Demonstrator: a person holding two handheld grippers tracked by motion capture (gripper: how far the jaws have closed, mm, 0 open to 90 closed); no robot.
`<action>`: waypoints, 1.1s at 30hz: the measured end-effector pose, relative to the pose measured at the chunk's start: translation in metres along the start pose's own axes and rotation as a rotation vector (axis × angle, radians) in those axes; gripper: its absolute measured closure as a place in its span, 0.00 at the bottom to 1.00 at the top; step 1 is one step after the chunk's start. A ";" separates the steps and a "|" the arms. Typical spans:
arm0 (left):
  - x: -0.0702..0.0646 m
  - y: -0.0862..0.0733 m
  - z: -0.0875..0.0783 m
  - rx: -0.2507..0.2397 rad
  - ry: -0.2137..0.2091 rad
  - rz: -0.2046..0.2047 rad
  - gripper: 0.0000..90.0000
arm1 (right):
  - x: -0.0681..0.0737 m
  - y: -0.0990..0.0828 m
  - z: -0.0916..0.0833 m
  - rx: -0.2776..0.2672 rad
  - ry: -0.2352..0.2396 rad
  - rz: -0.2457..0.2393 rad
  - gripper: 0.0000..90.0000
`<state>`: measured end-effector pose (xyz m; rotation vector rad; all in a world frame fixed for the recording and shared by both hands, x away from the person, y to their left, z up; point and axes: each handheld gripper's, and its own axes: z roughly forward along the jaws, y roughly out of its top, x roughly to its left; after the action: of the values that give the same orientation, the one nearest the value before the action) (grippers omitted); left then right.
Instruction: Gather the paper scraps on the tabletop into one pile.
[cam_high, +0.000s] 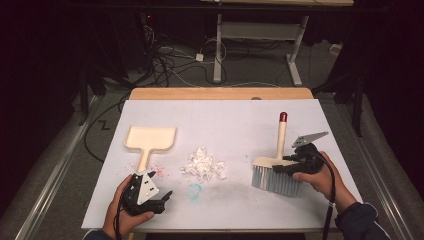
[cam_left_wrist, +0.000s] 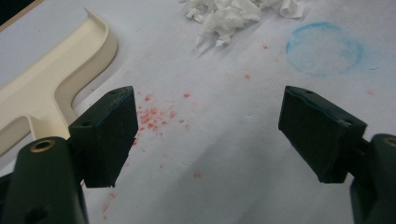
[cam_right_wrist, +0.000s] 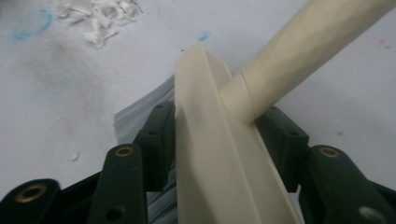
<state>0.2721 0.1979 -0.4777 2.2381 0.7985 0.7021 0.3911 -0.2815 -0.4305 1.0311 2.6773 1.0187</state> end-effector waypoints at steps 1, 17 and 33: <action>0.000 0.000 0.000 0.002 -0.002 0.002 0.21 | -0.002 0.002 0.001 0.008 0.005 0.002 0.56; -0.001 0.001 0.002 0.007 -0.014 0.010 0.21 | -0.020 0.022 0.003 0.013 -0.212 -0.085 0.44; -0.002 0.001 0.002 0.009 -0.014 0.016 0.21 | -0.011 0.024 0.000 -0.158 -0.308 -0.072 0.39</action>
<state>0.2725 0.1958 -0.4788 2.2574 0.7794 0.6913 0.4136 -0.2751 -0.4173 0.9652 2.3311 0.9521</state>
